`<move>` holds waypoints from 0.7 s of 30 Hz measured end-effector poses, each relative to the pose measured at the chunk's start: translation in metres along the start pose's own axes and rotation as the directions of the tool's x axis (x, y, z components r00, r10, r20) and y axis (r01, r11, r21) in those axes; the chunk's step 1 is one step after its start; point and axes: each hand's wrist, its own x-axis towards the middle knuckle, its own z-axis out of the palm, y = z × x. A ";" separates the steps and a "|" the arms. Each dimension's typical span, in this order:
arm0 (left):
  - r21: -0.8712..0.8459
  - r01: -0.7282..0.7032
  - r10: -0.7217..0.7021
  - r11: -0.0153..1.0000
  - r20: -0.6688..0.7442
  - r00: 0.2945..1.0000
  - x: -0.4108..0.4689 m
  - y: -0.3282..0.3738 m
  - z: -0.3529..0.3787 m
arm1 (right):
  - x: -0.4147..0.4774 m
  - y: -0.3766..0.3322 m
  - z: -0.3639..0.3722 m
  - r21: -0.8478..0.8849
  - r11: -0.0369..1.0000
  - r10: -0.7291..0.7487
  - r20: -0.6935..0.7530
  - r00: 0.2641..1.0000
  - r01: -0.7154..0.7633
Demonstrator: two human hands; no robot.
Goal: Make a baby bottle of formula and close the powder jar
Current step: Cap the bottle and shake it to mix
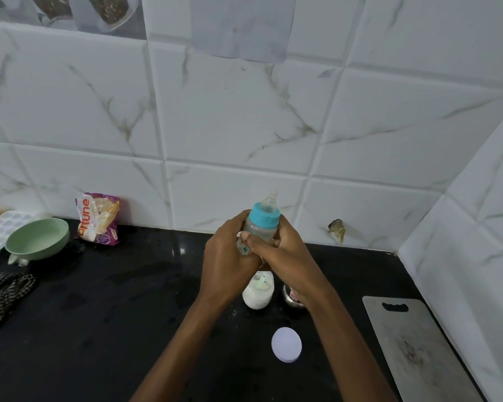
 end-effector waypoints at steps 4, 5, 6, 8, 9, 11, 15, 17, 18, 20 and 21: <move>-0.021 -0.009 0.011 1.000 0.088 0.996 -0.002 0.006 0.001 | -0.007 -0.001 -0.017 -0.022 0.999 -0.028 -0.004 1.000 0.028; -0.026 -0.017 0.020 1.000 0.105 0.994 -0.002 0.008 0.002 | -0.009 -0.002 -0.023 -0.032 0.999 -0.034 -0.002 0.999 0.034; -0.029 -0.023 0.026 0.999 0.118 0.993 -0.002 0.009 0.002 | -0.011 -0.002 -0.029 -0.037 0.999 -0.039 -0.001 0.999 0.039; -0.011 -0.023 0.024 1.000 0.146 0.989 -0.001 0.013 0.003 | -0.015 -0.003 -0.041 -0.036 0.998 -0.042 -0.011 0.999 0.042; 0.007 -0.021 0.019 1.000 0.157 0.987 0.000 0.015 0.002 | -0.016 -0.005 -0.047 -0.038 0.998 -0.044 -0.021 0.999 0.043; 0.024 -0.018 0.014 1.000 0.162 0.987 0.000 0.021 -0.001 | -0.018 -0.007 -0.059 -0.025 0.999 -0.048 -0.042 0.998 0.047; 0.014 0.041 -0.042 0.999 0.093 0.995 -0.001 0.027 -0.010 | -0.016 -0.008 -0.076 0.094 0.995 -0.032 -0.063 0.997 0.038; 0.016 0.086 -0.087 0.996 0.040 0.995 0.003 0.028 -0.016 | -0.015 -0.008 -0.078 0.070 0.997 -0.036 -0.031 0.999 0.038; 0.020 0.098 -0.098 0.995 0.021 0.995 0.006 0.029 -0.019 | -0.013 -0.008 -0.078 0.040 0.998 -0.040 -0.012 0.999 0.041; 0.021 0.106 -0.106 0.994 -0.006 0.994 0.015 0.030 -0.025 | -0.009 -0.012 -0.078 0.014 0.998 -0.056 -0.008 0.998 0.056; 0.015 0.105 -0.105 0.994 -0.018 0.994 0.020 0.031 -0.028 | -0.006 -0.017 -0.080 0.055 0.996 -0.068 -0.028 0.997 0.070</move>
